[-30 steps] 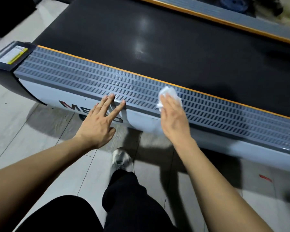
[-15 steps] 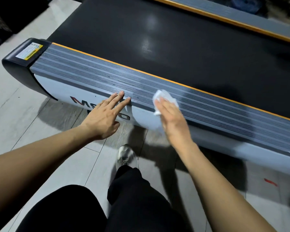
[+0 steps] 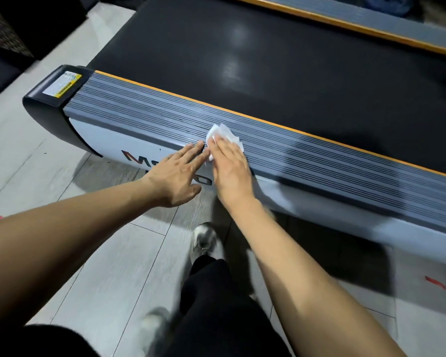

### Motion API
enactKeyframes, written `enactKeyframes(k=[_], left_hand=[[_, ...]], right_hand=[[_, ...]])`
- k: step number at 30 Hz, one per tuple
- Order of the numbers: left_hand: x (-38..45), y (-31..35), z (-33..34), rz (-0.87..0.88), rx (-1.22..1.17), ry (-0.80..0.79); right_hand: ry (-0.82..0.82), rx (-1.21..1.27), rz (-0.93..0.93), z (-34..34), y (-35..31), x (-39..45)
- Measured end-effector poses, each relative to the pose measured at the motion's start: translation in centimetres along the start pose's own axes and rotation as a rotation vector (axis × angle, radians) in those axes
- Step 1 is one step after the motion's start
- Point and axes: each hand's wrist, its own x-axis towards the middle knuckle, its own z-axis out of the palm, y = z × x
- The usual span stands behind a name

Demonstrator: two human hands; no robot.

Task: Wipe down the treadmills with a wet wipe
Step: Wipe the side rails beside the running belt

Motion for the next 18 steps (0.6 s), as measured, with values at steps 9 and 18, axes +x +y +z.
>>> enactKeyframes(k=[9,18], left_hand=[[1.0,-6.0,1.2,0.104,0.121,0.327],[-2.4,-10.0,0.6,-0.123,0.033,0.296]], right_hand=[[0.251,-0.166,0.092,-4.5,6.8,-6.6],[0.222,0.009,0.346,-5.4,6.3,-4.7]])
